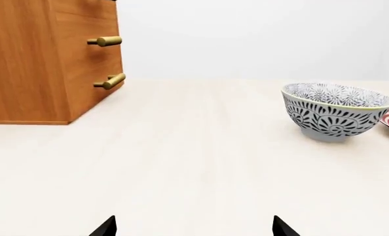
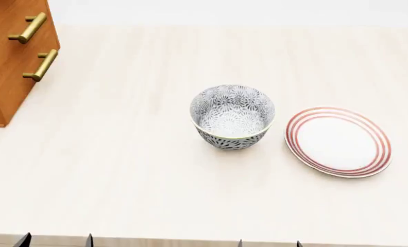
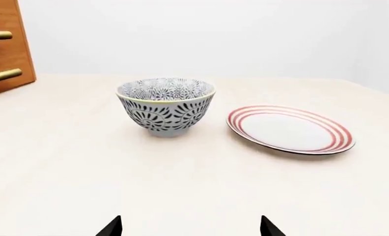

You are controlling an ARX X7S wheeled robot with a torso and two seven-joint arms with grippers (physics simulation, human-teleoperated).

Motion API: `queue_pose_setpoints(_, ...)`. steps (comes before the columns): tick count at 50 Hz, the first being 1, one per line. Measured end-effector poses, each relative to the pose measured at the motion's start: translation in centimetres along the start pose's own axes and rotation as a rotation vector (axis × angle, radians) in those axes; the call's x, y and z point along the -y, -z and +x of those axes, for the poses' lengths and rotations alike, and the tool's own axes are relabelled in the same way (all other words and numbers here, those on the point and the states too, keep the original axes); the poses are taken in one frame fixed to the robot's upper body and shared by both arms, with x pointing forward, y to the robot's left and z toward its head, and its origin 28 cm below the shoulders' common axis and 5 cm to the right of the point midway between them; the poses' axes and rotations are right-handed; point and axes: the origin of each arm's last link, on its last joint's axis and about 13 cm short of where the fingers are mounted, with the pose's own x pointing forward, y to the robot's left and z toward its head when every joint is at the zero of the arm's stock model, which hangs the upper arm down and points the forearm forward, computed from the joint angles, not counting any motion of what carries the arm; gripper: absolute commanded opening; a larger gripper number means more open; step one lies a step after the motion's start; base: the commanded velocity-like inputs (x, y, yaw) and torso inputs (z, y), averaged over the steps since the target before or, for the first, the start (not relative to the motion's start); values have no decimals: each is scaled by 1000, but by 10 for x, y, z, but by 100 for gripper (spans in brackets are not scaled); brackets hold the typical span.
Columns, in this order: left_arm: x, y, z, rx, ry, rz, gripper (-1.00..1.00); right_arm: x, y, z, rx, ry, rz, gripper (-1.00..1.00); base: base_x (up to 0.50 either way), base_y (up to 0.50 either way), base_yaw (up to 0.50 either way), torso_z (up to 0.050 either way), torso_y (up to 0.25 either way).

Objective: Put the bowl on top of the cabinet.

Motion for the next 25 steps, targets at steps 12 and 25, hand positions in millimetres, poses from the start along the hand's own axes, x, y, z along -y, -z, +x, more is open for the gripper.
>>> queue_pose_setpoints(12, 1, 1, 2, -22, 20, -12, 100, -3, 2, 3, -12, -5, -19, 100, 0, 0, 0, 0, 0)
queue_pose_setpoints(25, 3, -3, -2, -10, 29, -20, 100, 0, -1, -1, -6, 6, -4, 100, 0, 0, 0, 0, 0)
